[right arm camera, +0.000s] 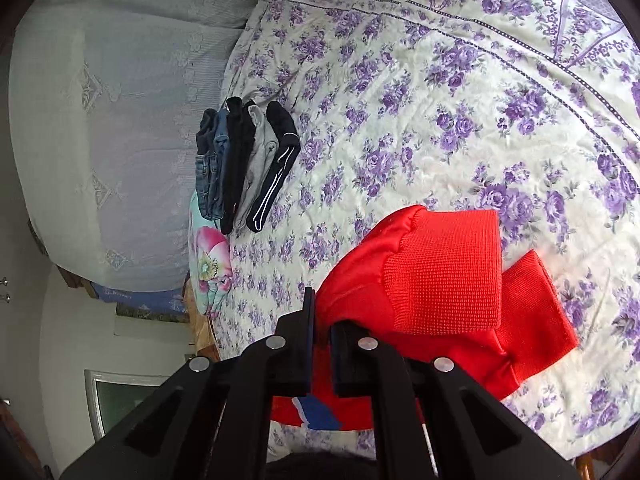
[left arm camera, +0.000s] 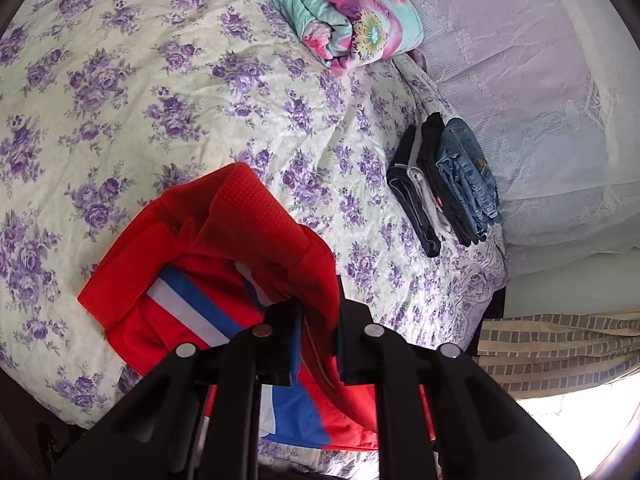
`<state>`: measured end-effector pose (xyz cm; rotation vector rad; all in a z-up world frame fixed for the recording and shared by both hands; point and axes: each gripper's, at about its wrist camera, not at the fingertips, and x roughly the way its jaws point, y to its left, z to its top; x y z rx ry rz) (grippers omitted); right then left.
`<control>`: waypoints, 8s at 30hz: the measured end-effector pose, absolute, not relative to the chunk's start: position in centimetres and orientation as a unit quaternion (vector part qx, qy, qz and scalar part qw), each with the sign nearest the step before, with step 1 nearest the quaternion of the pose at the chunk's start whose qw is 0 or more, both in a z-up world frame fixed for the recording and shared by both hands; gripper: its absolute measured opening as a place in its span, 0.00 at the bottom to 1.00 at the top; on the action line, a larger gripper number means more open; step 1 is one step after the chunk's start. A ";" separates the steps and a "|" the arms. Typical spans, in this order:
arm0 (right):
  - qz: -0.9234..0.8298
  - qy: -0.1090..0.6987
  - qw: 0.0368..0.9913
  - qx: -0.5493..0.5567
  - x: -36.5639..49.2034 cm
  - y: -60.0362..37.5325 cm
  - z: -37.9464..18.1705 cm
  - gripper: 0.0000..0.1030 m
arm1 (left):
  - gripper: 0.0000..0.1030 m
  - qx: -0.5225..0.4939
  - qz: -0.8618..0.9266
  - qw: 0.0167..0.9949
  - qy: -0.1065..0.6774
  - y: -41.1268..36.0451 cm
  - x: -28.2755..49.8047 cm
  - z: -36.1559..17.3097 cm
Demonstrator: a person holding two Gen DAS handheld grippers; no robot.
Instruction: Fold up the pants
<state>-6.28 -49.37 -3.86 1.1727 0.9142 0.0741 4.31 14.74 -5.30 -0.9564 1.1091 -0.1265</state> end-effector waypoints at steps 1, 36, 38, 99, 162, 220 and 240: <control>0.030 0.413 0.727 0.547 -5.6 -49.7 -4.1 0.06 | 0.11 -0.437 -0.064 0.740 0.508 14.6 5.5 -5.3; 0.021 0.460 0.759 0.461 -5.8 -48.8 -8.2 0.71 | 0.79 -0.435 -0.027 0.713 0.548 18.0 -0.4 -15.8; 0.017 0.448 0.760 0.471 -7.6 -48.8 -7.8 0.71 | 0.74 -0.435 -0.025 0.717 0.544 17.8 0.0 -16.4; 0.022 0.410 0.774 0.482 16.6 -54.2 -14.7 0.14 | 0.65 -0.408 0.031 0.753 0.515 14.2 9.4 -14.7; 0.420 0.506 0.739 -0.146 24.9 -25.5 -6.1 0.03 | 0.07 -0.391 -0.059 0.767 0.505 17.7 15.2 -10.5; -0.085 0.539 0.836 0.062 3.5 -30.8 -9.6 0.58 | 0.62 -0.212 -0.133 0.793 0.556 12.0 -2.9 -10.2; -0.210 0.308 0.747 0.550 -23.3 -46.6 -11.5 0.11 | 0.75 -0.158 -0.153 0.775 0.592 11.2 -0.7 -11.5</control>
